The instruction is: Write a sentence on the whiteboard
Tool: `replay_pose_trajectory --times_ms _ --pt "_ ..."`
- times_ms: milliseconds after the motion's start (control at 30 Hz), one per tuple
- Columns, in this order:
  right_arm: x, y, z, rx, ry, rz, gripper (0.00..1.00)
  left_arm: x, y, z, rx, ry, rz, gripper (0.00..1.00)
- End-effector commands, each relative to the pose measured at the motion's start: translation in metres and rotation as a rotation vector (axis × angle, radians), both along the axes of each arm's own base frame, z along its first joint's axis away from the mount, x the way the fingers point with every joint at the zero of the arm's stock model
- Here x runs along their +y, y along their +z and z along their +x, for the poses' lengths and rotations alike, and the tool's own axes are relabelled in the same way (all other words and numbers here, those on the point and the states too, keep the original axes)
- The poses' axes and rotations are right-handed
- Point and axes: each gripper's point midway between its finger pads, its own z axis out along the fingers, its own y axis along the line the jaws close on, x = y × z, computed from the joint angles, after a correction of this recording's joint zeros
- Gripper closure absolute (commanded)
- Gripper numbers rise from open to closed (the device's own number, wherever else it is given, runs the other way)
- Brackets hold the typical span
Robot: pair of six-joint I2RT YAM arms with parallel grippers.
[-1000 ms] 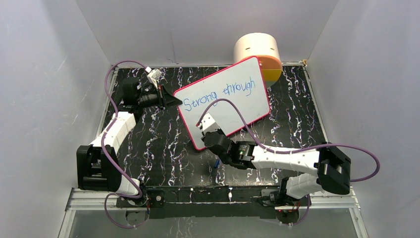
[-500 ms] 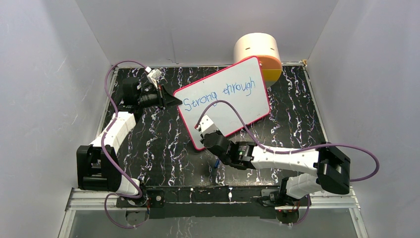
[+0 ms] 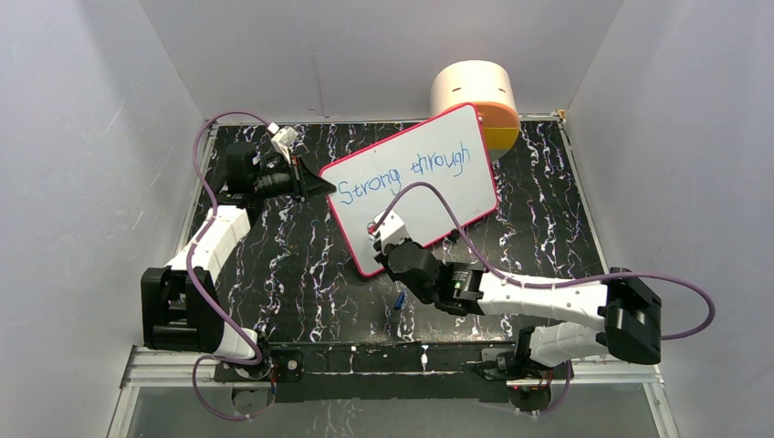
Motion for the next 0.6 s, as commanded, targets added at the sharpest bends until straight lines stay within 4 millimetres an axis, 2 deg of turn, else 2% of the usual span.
replay_pose_trajectory --times_ms 0,200,400,567 --pt "-0.008 0.026 0.005 -0.037 -0.047 0.091 1.0 0.008 -0.009 0.002 0.024 0.048 0.046 1.0" --pt "-0.024 0.015 0.015 -0.048 -0.12 0.031 1.0 0.007 -0.008 0.001 0.023 0.042 0.042 1.0" --pt "-0.025 0.005 0.022 -0.034 -0.133 0.01 1.0 0.007 -0.007 0.001 0.023 0.04 0.04 1.0" --pt "-0.021 0.006 0.022 -0.031 -0.123 0.03 1.0 0.007 -0.006 0.0 0.022 0.039 0.038 1.0"
